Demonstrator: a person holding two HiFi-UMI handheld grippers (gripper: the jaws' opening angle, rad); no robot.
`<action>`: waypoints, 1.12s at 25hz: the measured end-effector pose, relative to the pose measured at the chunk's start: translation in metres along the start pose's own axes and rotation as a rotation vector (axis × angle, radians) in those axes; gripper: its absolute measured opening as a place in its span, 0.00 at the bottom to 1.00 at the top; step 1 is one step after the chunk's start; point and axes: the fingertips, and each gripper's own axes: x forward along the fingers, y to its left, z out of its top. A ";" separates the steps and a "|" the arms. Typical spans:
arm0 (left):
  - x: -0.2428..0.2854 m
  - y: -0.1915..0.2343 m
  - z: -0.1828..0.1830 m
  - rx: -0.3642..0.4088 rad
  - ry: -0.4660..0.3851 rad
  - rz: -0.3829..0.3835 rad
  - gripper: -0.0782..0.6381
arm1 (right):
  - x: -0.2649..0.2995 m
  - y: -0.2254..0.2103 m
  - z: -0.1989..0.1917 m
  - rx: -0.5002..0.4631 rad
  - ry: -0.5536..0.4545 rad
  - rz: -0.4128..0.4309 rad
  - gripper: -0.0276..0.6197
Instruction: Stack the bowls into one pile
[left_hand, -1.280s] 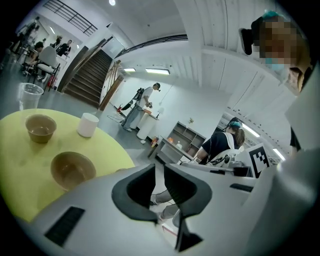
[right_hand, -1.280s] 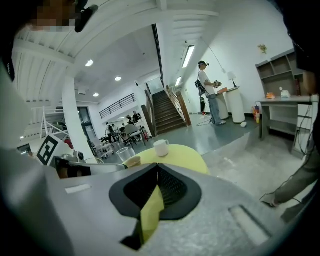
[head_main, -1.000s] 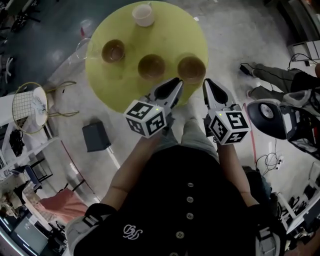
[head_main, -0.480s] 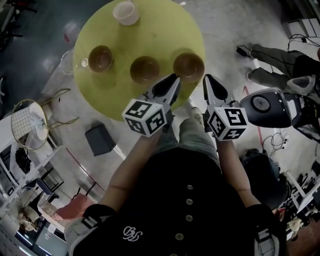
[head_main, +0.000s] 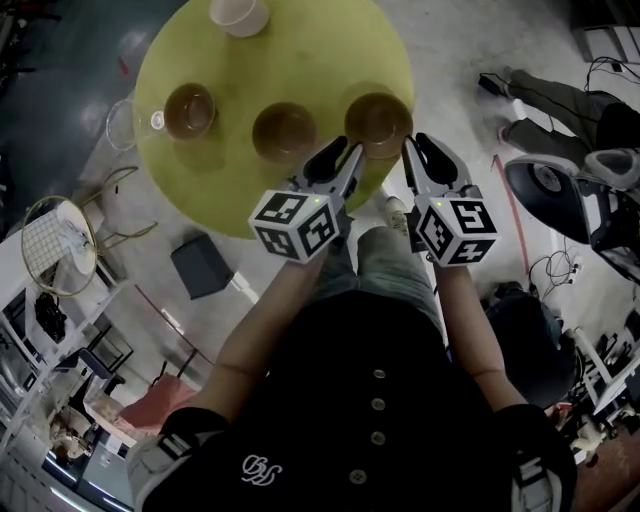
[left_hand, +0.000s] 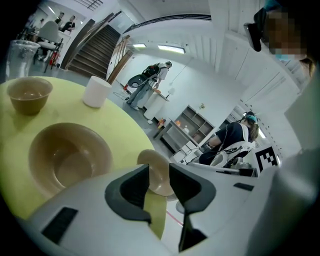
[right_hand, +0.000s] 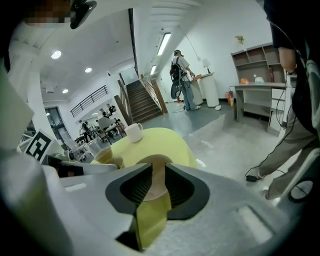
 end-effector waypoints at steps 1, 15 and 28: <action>0.001 0.002 -0.002 -0.004 0.003 0.007 0.27 | 0.002 -0.002 -0.002 0.004 0.007 0.003 0.15; 0.019 0.026 -0.008 -0.061 -0.012 0.075 0.29 | 0.034 -0.016 -0.019 0.050 0.098 0.062 0.25; 0.029 0.021 -0.018 -0.081 -0.005 0.051 0.29 | 0.036 -0.018 -0.024 0.057 0.109 0.096 0.25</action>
